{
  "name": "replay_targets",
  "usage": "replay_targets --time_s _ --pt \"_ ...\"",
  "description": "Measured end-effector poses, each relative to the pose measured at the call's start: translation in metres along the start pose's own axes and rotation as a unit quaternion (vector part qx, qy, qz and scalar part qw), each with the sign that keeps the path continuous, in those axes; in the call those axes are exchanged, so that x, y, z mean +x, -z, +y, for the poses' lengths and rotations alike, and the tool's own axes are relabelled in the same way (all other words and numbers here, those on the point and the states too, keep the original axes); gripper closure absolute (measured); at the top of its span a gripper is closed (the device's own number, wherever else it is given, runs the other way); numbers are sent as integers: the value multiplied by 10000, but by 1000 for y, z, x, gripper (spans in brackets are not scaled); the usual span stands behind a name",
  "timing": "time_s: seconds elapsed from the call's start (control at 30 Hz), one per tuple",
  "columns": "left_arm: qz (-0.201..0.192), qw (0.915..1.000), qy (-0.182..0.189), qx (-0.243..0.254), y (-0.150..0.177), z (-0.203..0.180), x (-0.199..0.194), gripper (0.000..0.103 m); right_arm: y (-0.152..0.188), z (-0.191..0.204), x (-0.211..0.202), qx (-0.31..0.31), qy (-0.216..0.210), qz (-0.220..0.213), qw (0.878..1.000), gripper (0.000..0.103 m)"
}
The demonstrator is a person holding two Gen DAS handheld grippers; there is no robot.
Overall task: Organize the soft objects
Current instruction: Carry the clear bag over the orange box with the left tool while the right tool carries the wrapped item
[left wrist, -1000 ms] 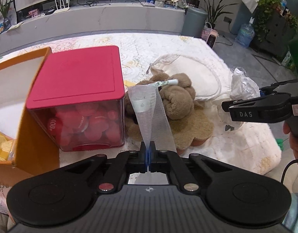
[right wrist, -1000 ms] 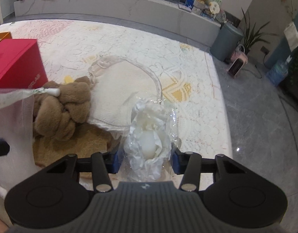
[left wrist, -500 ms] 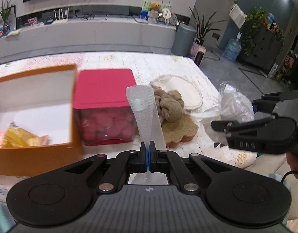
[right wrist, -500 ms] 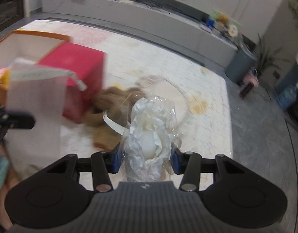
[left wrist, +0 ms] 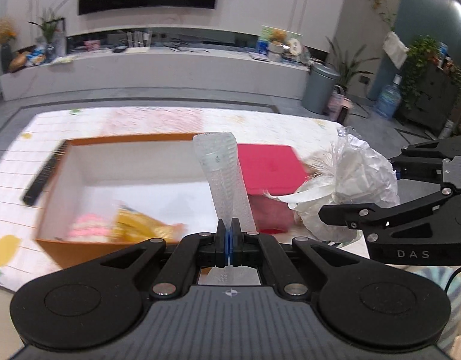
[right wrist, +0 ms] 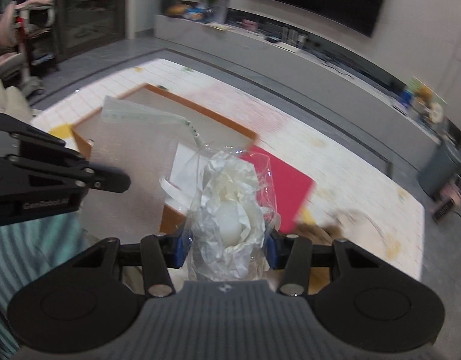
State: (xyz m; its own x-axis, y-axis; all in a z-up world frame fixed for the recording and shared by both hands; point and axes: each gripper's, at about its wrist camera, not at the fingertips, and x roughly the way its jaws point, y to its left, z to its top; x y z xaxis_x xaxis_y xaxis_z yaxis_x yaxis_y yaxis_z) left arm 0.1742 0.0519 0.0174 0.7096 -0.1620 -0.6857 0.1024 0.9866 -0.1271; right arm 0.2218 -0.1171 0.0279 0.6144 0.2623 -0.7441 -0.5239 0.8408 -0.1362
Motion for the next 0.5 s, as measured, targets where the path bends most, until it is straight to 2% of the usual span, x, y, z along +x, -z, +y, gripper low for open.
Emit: replay_targets --time_s 0.3,0.5 --pt "-153 9981 -560 -185 -26 70 -5 103 -65 55 42 -369 -304 -188 9987 55" --pt "-14 9972 -726 -185 -48 113 20 103 -101 71 87 -346 -554 -131 9978 55"
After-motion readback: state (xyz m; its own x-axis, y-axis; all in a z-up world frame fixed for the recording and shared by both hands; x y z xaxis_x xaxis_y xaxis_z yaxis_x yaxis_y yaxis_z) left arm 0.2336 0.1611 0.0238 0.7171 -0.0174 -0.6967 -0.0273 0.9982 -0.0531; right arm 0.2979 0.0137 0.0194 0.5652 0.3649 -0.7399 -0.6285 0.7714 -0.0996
